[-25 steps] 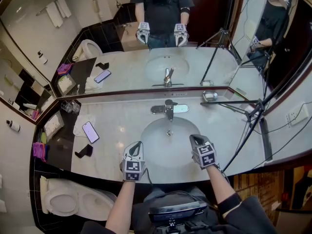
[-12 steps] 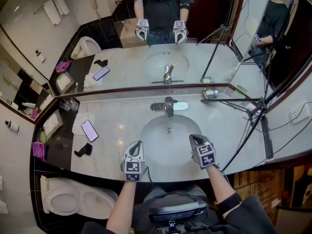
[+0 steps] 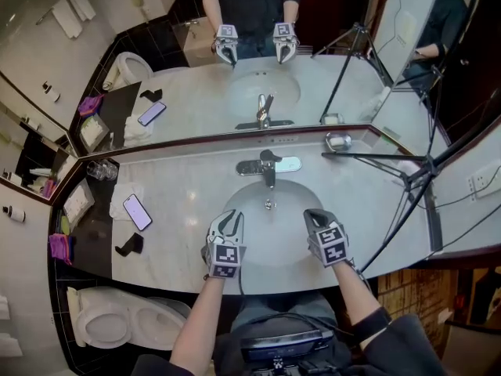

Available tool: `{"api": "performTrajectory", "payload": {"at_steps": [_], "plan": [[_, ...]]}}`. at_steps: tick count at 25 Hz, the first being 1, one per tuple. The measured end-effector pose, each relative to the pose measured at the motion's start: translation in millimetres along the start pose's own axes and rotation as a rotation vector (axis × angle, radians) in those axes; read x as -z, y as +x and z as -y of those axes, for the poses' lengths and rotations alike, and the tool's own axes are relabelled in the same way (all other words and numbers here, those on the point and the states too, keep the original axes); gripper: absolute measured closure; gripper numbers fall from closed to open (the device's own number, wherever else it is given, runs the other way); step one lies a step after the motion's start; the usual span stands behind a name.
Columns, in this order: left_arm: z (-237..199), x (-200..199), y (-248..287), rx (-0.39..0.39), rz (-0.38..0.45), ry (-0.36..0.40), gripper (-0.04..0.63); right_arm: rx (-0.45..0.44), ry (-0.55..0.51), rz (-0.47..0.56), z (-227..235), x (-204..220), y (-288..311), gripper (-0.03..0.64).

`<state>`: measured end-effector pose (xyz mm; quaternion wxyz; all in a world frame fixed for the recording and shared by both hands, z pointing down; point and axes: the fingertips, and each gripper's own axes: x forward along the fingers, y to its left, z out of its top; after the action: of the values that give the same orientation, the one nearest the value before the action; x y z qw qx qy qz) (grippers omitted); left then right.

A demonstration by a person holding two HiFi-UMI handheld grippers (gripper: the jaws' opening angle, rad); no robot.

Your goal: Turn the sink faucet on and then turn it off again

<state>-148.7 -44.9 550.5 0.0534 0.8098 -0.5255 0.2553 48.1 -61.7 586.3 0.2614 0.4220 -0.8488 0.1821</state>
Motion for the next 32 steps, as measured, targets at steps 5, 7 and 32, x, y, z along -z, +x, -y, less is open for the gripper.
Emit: {"api": "performTrajectory", "payload": {"at_steps": [5,7,32], "plan": [[1.2,-11.2,56.2,0.045,-0.005,0.085,0.506,0.010,-0.005,-0.006,11.8,-5.2,20.8,0.595],[0.2,-17.7,80.8,0.065,-0.008,0.126,0.479,0.021,-0.009,-0.008,18.1,-7.8,28.3,0.595],[39.3,-28.5,248.8,0.257,-0.061,0.508,0.388,0.034,0.052,-0.038,49.4,30.7,65.1,0.595]]}}
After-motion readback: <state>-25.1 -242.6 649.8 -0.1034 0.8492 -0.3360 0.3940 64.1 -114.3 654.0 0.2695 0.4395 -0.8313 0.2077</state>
